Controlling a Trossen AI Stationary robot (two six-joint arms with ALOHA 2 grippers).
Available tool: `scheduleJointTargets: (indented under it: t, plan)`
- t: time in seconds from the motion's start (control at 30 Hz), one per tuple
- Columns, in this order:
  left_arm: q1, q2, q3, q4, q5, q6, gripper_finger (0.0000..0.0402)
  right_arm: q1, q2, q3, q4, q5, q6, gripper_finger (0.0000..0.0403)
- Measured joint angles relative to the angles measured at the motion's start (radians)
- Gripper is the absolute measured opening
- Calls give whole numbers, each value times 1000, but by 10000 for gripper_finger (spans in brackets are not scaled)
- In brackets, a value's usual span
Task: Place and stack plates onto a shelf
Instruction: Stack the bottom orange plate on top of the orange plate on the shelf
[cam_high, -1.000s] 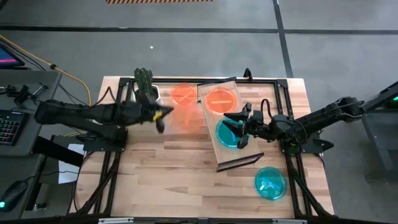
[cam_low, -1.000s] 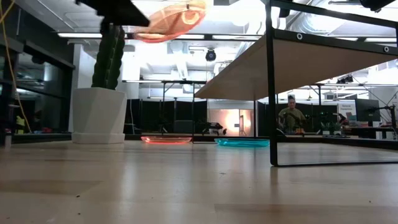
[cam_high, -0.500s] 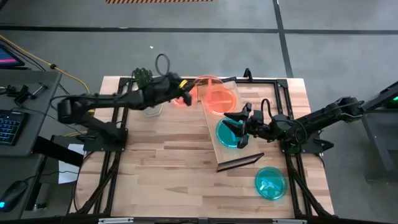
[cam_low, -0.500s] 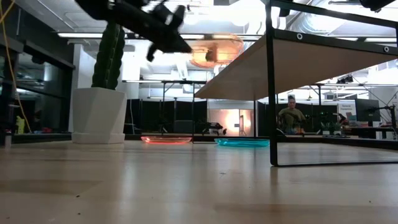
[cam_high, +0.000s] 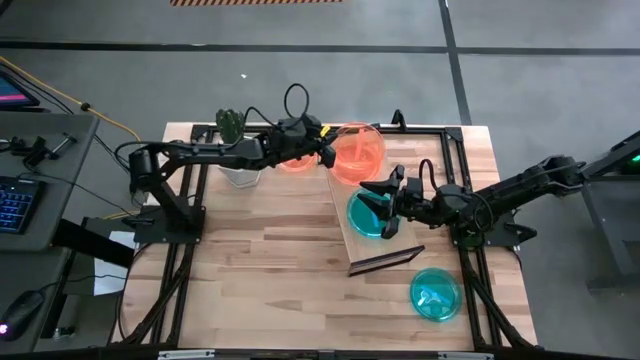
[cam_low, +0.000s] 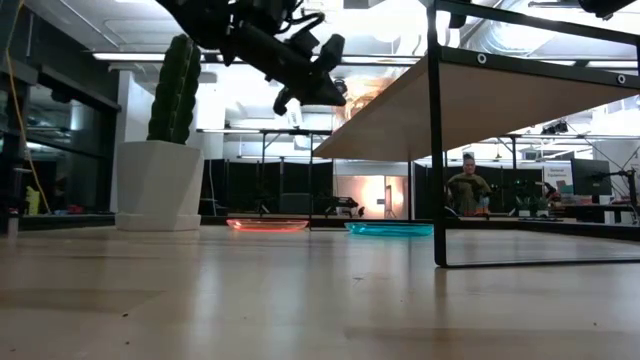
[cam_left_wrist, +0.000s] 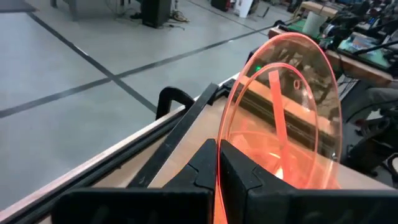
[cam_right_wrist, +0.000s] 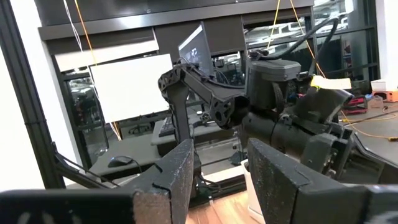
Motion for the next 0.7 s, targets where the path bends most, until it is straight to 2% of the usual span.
scheduleJointTargets:
  t: [0.27,0.47,0.7]
  plan:
    - [-10,4,0,-2,3,30,0,0,0,0,0,0,0,140]
    - [-10,-6,0,-14,77,34,1,0,0,0,0,0,0,140]
    - [-9,-7,0,-58,81,38,1,0,0,0,1,0,0,140]
